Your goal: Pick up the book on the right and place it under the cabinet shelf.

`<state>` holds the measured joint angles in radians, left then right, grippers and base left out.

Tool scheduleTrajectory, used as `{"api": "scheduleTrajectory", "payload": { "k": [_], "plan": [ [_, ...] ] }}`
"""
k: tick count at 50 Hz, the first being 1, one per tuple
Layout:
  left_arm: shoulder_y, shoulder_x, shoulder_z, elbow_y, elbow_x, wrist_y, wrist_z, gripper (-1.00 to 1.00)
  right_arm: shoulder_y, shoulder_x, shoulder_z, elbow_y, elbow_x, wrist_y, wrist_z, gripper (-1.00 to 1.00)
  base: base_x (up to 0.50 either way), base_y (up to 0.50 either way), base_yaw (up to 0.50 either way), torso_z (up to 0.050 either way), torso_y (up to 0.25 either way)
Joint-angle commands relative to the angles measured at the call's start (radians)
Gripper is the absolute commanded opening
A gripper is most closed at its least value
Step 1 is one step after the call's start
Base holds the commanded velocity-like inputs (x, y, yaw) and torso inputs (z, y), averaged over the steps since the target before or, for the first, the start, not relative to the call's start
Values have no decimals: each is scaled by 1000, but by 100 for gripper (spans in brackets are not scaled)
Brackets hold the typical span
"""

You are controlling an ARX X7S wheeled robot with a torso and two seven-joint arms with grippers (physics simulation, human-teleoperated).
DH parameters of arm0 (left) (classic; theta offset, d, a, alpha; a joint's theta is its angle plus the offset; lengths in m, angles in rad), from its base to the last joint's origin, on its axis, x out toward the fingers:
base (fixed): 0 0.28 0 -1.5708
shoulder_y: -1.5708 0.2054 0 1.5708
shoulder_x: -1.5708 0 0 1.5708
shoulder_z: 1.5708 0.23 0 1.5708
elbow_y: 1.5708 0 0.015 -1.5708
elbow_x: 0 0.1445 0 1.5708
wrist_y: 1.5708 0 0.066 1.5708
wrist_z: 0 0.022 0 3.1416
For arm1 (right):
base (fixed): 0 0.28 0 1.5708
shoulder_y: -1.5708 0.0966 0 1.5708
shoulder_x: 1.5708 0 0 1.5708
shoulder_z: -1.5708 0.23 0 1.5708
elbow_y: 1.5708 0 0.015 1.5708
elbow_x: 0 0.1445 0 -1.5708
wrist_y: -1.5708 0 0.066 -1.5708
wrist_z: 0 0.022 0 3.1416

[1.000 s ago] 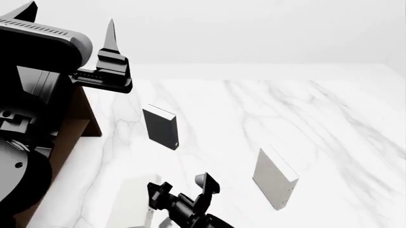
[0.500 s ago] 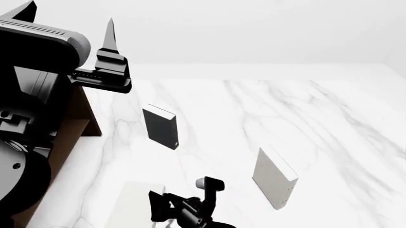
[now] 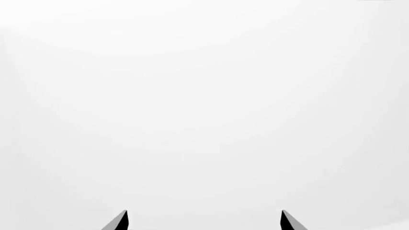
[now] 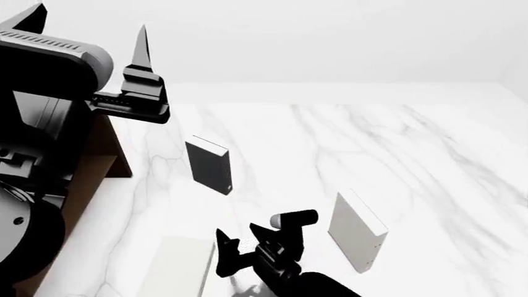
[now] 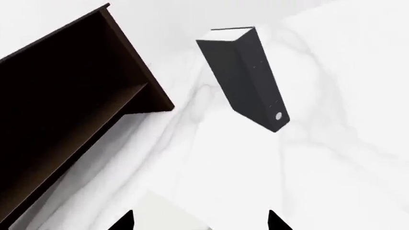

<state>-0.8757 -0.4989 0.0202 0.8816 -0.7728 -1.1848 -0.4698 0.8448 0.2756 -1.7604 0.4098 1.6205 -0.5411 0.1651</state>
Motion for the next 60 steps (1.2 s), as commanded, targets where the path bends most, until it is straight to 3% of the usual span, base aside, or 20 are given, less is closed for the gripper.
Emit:
{"api": "scheduleTrajectory", "payload": {
  "k": [1,14,26,42,60],
  "plan": [
    [24,-5,-4,0,-1,24,-2,100,110,110,-69,-235,-196,-26,190,100,0,0,0,0,0],
    [28,-9,-9,3,-15,23,-12,100,195,189,-113,-399,-392,1,397,100,0,0,0,0,0],
    [31,-4,-9,10,-33,21,-22,100,397,350,-108,-698,-489,113,605,100,0,0,0,0,0],
    [21,10,-32,46,-98,-14,-55,100,745,569,-28,-1010,-393,291,734,100,0,0,0,0,0],
    [45,25,-32,33,-125,25,-46,100,987,773,68,-1053,-299,397,781,100,0,0,0,0,0]
  ]
}}
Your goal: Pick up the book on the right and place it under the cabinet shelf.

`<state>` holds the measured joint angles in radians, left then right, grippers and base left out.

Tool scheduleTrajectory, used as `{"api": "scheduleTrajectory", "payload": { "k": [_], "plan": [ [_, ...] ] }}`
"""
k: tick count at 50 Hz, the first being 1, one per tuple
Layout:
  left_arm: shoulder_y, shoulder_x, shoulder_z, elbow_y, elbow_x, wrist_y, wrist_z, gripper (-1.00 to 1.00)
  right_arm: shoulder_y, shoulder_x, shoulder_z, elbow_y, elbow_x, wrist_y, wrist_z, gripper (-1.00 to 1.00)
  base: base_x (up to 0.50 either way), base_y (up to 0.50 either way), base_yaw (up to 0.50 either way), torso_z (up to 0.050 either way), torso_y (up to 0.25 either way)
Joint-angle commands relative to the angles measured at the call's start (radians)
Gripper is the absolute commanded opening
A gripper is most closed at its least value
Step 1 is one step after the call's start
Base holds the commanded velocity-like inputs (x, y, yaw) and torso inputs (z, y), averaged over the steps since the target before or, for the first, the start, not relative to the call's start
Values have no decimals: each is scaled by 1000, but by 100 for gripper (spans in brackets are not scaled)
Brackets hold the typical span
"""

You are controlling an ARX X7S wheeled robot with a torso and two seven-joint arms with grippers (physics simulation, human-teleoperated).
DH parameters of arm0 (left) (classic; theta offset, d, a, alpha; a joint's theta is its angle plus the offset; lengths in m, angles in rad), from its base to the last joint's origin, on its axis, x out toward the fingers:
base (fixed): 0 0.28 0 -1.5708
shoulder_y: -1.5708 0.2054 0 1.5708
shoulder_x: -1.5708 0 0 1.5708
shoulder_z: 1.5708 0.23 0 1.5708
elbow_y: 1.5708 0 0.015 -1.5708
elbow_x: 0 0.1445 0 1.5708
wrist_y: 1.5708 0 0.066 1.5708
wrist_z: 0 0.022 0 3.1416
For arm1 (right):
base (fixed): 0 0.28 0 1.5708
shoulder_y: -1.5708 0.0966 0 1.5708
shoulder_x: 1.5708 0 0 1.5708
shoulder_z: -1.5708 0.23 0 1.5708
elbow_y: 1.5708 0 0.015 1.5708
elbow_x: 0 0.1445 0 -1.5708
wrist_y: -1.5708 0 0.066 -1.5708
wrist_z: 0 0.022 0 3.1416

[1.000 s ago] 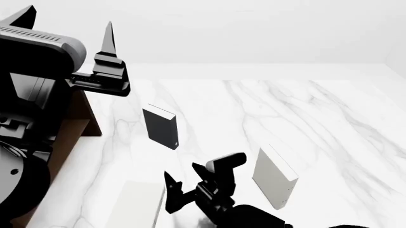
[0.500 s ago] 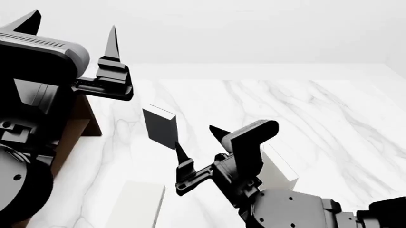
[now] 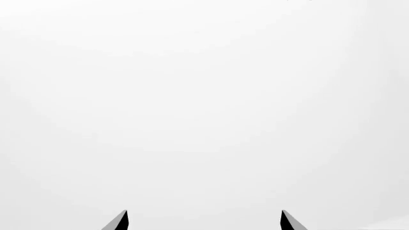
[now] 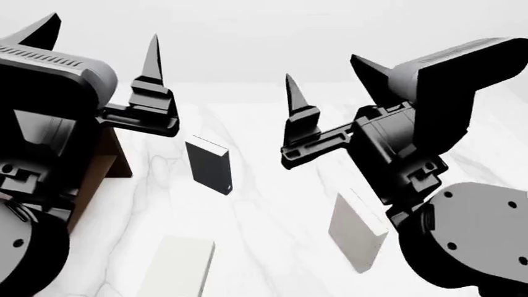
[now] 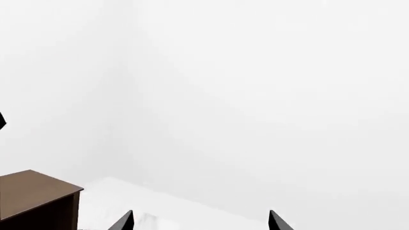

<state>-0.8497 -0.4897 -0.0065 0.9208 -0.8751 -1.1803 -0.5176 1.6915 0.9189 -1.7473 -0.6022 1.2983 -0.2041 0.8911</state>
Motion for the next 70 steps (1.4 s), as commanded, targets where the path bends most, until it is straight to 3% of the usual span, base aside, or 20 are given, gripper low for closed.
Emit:
{"api": "scheduleTrajectory", "payload": {
  "k": [1,15,18,32,40,58,70],
  "plan": [
    [23,23,-12,-10,-31,26,3,100,145,143,58,-41,26,59,51,100,0,0,0,0,0],
    [63,92,59,-12,-47,65,17,100,206,254,71,-32,55,147,96,100,0,0,0,0,0],
    [81,87,141,-17,20,99,48,100,210,265,73,-32,52,152,99,100,0,0,0,0,0],
    [190,151,318,-36,136,222,74,100,222,299,81,-34,50,184,108,100,0,0,0,0,0],
    [298,153,443,-66,273,370,107,100,214,308,83,-26,51,181,106,100,0,0,0,0,0],
    [388,155,538,-33,328,448,107,100,209,300,91,-15,57,195,103,100,0,0,0,-2,-67],
    [401,144,543,-7,326,460,98,100,218,284,100,-6,65,215,101,100,0,0,0,-10,-119]
  ]
}}
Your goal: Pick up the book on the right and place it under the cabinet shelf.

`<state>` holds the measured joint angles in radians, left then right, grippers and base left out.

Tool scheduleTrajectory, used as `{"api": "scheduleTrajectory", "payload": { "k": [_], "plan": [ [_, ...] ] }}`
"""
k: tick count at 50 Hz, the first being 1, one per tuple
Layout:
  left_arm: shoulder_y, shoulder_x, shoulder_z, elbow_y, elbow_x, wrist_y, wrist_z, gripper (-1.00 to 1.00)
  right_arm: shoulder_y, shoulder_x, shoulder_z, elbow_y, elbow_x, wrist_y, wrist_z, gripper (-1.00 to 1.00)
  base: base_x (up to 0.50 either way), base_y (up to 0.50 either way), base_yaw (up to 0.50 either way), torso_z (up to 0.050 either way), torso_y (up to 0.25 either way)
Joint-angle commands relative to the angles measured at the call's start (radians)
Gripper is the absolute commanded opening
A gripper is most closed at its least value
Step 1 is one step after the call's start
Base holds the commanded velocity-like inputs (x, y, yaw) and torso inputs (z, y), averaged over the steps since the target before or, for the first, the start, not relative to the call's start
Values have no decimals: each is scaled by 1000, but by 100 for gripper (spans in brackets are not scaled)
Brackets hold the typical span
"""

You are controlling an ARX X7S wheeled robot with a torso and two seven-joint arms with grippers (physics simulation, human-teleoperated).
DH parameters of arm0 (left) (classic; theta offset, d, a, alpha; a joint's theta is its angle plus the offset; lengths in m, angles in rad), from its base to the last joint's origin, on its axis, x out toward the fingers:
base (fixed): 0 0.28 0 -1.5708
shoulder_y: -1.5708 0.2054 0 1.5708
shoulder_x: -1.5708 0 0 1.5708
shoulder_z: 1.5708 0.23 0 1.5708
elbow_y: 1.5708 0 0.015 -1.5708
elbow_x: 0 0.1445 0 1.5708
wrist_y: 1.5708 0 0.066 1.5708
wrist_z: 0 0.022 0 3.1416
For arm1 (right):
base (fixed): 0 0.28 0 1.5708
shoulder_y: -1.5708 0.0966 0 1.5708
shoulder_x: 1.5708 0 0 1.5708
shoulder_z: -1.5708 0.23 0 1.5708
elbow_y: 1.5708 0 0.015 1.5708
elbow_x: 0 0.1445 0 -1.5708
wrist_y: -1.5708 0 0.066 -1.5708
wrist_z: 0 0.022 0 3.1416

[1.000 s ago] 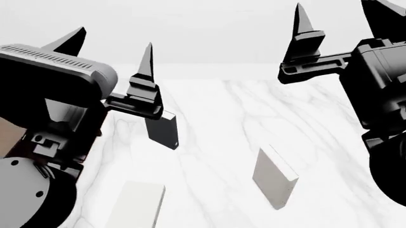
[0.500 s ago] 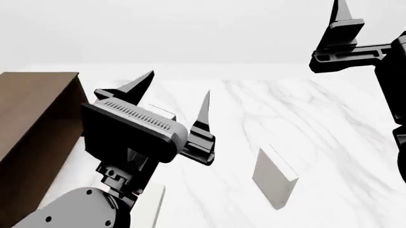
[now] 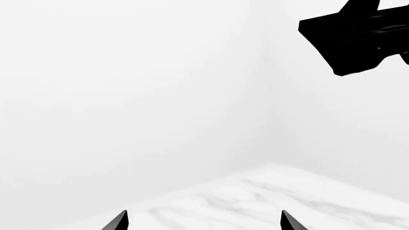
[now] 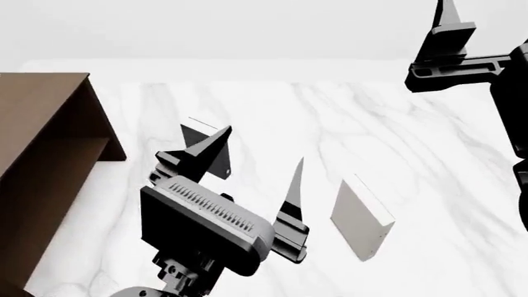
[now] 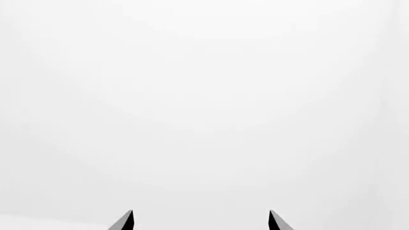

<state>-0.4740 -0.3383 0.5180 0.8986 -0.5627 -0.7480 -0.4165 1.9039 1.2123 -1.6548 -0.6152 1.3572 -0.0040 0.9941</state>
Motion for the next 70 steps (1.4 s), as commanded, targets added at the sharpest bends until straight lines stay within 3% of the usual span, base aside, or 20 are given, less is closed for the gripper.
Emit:
{"api": "scheduleTrajectory", "payload": {
  "k": [1,43,70],
  "plan": [
    [28,-9,17,14,14,31,-3,100,6,-10,8,7,6,17,-2,100,0,0,0,-11,-104],
    [111,-18,42,-99,63,208,45,100,-18,-22,20,32,-9,36,-1,100,0,0,0,-11,-131],
    [217,74,107,-339,119,490,136,100,-29,-14,29,43,-15,48,-3,100,0,0,0,-1,-12]
  ]
}}
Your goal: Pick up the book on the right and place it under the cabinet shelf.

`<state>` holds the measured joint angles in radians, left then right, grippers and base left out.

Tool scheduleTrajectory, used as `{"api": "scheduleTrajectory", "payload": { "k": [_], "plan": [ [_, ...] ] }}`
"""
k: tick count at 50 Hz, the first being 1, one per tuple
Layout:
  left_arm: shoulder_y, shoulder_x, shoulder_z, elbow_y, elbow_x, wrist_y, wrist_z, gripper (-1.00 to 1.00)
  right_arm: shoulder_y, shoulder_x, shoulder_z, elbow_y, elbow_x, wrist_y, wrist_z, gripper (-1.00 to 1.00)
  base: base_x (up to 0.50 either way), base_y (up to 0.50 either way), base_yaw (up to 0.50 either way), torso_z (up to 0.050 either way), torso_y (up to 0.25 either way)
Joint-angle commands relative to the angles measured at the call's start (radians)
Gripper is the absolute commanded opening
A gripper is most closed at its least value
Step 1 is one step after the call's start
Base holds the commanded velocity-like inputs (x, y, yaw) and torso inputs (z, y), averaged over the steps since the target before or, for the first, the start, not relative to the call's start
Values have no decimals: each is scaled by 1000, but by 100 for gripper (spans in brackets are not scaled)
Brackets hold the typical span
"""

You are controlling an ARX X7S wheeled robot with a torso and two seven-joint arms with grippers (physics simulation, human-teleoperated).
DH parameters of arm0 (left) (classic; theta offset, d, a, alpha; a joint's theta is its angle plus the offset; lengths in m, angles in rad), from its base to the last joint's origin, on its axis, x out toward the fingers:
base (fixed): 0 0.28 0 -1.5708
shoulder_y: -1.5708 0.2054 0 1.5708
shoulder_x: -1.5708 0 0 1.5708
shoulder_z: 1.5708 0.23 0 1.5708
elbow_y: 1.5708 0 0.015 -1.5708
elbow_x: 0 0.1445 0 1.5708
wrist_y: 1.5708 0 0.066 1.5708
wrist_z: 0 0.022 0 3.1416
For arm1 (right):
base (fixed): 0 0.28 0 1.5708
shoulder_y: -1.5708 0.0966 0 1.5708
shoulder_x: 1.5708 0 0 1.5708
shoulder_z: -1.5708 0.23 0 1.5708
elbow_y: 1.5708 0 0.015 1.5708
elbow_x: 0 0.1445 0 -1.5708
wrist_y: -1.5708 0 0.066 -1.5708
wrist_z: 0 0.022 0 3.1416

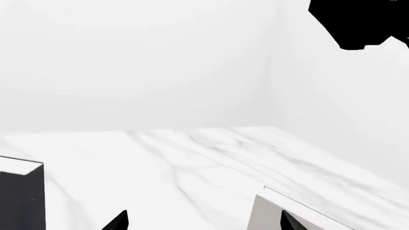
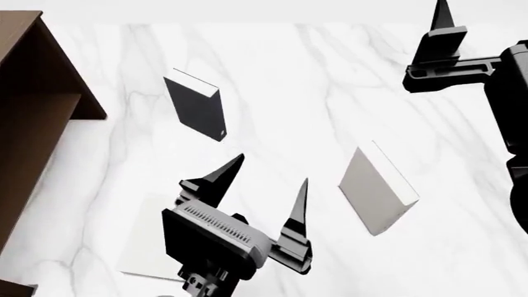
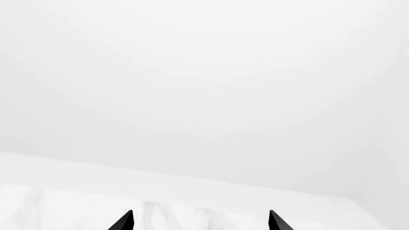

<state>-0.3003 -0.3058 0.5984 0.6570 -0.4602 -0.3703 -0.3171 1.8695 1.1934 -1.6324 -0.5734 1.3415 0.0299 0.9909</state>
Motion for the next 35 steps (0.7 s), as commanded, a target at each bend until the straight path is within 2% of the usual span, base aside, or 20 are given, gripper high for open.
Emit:
{"api": "scheduleTrajectory", "payload": {
  "k": [1,35],
  "plan": [
    [46,44,28,-104,17,119,39,100,8,6,8,1,0,18,0,100,0,0,0,0,0],
    [123,117,9,-342,-31,343,105,100,22,8,30,0,9,57,-6,100,0,0,0,0,0]
  ]
}}
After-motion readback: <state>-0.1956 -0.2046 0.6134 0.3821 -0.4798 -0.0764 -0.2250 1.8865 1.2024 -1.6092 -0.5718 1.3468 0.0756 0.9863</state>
